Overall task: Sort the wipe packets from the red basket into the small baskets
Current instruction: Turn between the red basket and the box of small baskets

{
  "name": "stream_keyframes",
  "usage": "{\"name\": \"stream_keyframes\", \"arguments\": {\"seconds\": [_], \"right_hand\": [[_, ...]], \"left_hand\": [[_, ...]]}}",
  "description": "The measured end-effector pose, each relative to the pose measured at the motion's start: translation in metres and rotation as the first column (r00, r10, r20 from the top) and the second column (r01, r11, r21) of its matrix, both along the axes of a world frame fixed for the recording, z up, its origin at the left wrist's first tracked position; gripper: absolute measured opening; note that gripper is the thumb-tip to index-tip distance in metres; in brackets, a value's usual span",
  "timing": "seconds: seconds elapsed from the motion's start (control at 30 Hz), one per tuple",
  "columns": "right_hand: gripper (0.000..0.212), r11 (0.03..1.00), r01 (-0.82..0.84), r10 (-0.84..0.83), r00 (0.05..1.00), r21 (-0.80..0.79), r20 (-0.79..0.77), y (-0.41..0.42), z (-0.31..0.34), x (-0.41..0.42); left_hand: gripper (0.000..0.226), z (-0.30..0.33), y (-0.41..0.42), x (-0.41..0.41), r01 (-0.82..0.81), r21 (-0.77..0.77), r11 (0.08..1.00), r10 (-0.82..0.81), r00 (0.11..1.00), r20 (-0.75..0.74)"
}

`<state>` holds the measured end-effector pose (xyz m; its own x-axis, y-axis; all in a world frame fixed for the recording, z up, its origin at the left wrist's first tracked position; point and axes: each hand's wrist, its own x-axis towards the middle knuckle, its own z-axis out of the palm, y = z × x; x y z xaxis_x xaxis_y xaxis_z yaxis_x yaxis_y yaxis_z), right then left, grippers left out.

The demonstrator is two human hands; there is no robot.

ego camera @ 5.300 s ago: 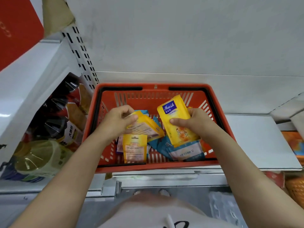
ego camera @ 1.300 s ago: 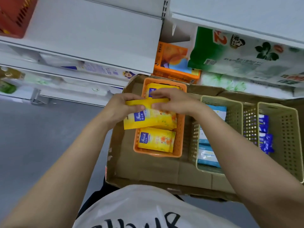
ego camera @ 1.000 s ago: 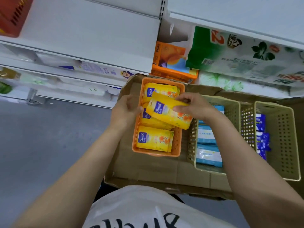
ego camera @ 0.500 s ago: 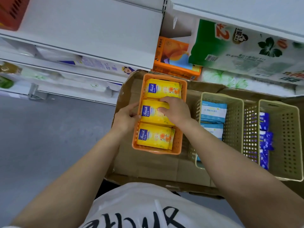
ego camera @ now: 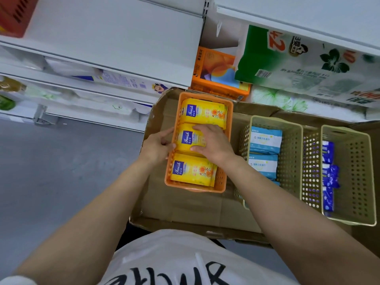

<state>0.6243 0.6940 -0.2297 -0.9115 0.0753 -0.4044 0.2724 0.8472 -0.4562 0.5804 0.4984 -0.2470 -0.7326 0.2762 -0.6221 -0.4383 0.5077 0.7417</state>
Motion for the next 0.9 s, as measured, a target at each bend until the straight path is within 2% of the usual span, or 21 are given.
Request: {"name": "stream_keyframes", "arguments": {"seconds": [0.33, 0.47, 0.6, 0.77, 0.9], "right_hand": [[0.071, 0.997, -0.042, 0.041, 0.999, 0.069, 0.022, -0.004, 0.006, -0.002], [0.067, 0.995, -0.057, 0.05, 0.996, 0.086, 0.077, -0.006, 0.02, -0.002], [0.056, 0.993, -0.01, 0.003, 0.998, 0.114, 0.06, -0.005, 0.045, -0.001], [0.047, 0.97, 0.053, -0.042, 0.998, 0.236, -0.054, -0.031, 0.099, -0.005], [0.042, 0.953, 0.117, -0.049, 0.97, 0.278, -0.24, -0.086, 0.155, 0.001]], "left_hand": [[0.055, 0.004, 0.004, 0.003, -0.025, -0.041, 0.999, 0.024, 0.999, -0.021], [0.052, 0.02, 0.005, 0.004, 0.04, -0.082, 0.996, -0.045, 0.997, -0.063], [0.046, 0.046, -0.008, 0.002, 0.099, -0.189, 0.977, -0.133, 0.976, -0.175], [0.041, 0.098, -0.072, -0.016, 0.177, -0.234, 0.956, -0.245, 0.921, -0.302], [0.039, 0.143, -0.17, -0.036, 0.199, -0.334, 0.921, -0.352, 0.793, -0.498]]}}
